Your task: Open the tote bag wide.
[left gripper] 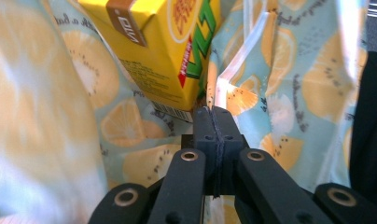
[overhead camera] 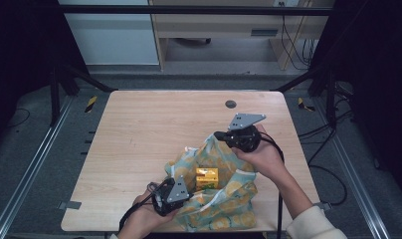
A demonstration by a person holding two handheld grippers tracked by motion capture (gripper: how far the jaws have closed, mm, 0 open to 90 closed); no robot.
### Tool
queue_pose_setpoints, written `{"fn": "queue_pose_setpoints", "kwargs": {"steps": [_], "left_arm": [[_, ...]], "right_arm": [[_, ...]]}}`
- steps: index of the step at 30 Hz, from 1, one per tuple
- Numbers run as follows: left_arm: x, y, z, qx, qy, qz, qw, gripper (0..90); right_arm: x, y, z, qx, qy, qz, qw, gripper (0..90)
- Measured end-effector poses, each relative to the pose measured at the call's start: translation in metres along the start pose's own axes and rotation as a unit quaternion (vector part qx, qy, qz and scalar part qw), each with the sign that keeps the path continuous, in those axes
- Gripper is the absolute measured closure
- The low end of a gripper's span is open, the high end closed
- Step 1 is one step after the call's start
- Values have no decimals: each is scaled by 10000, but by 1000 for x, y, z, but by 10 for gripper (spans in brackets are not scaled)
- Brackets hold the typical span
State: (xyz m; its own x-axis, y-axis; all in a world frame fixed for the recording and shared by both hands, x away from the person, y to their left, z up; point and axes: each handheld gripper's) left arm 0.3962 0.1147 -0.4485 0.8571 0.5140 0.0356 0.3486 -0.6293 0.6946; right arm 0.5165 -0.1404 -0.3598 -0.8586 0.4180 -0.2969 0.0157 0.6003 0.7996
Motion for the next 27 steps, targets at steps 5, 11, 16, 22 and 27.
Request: {"fn": "queue_pose_setpoints", "kwargs": {"steps": [5, 11, 16, 22, 27], "left_arm": [[-1, -3, -1, -104, 136, 60, 9998, 899], [-3, -2, 3, 29, 13, 109, 9999, 900], [-5, -11, 3, 97, 0, 102, 9999, 900], [-2, -22, 4, 224, 105, 68, 9997, 900], [-3, -25, 6, 296, 35, 102, 9995, 900]], "right_arm": [[-9, -9, 4, 26, -39, 201, 9998, 900], [-12, -20, 7, 138, -108, 269, 9995, 900], [-22, -43, 13, 312, -197, 553, 9978, 900], [-30, -69, 25, 510, -252, 856, 9947, 900], [-31, -89, 39, 671, -232, 1032, 9921, 900]]}}
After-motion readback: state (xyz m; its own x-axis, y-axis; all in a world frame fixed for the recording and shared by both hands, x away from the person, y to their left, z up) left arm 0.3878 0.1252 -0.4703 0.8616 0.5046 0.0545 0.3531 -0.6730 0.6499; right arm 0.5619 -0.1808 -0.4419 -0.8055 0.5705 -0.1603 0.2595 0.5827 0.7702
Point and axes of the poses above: each handheld gripper's, and its own axes: z roughly forward along the jaws, y roughly out of its top, x roughly to its left, and after that the axes turned 12 degrees about -z, right-handed
